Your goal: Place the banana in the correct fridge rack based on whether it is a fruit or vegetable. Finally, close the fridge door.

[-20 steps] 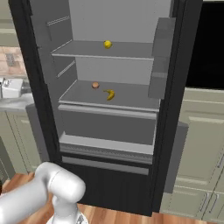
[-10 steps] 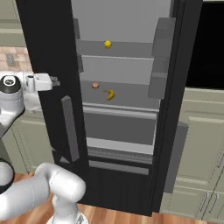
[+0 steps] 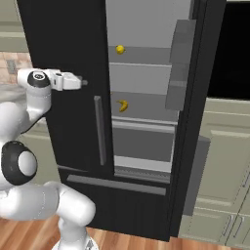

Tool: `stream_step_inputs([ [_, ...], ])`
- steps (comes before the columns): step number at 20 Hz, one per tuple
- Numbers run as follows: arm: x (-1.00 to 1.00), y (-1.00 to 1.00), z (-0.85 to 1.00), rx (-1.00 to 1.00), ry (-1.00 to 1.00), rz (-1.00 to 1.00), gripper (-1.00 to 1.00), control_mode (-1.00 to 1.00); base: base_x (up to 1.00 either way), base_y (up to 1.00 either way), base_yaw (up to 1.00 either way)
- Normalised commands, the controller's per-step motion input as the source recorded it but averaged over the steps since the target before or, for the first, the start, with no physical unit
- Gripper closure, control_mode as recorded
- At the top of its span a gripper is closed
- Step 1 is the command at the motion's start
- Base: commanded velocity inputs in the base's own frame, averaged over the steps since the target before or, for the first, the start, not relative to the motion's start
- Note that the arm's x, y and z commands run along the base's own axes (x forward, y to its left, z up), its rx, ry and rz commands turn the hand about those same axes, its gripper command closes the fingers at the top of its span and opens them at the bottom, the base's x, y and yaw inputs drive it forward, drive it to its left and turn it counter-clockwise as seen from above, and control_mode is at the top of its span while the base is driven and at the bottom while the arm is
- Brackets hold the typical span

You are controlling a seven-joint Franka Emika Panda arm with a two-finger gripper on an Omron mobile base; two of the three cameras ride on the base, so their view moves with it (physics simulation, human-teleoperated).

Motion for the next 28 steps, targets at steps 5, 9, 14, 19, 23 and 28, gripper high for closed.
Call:
stream_step_inputs([
  [5, 0.52, -0.23, 0.0, 0.0, 0.0, 0.02, -1.0, -1.0, 0.0, 0.0, 0.0],
  [9, 0.42, -0.03, 0.0, 0.0, 0.01, 0.0, -1.0, -1.0, 0.0, 0.0, 0.0],
  [14, -0.26, -0.02, 0.12, 0.02, 0.04, 0.03, -1.0, -1.0, 0.0, 0.0, 0.0],
  [19, -1.0, 0.0, 0.29, 0.02, 0.0, 0.08, -1.0, -1.0, 0.0, 0.0, 0.0],
  [23, -1.0, -0.32, 0.07, 0.08, 0.0, 0.11, -1.0, -1.0, 0.0, 0.0, 0.0],
  [28, -1.0, -0.49, 0.11, 0.1, 0.02, 0.16, -1.0, -1.0, 0.0, 0.0, 0.0],
])
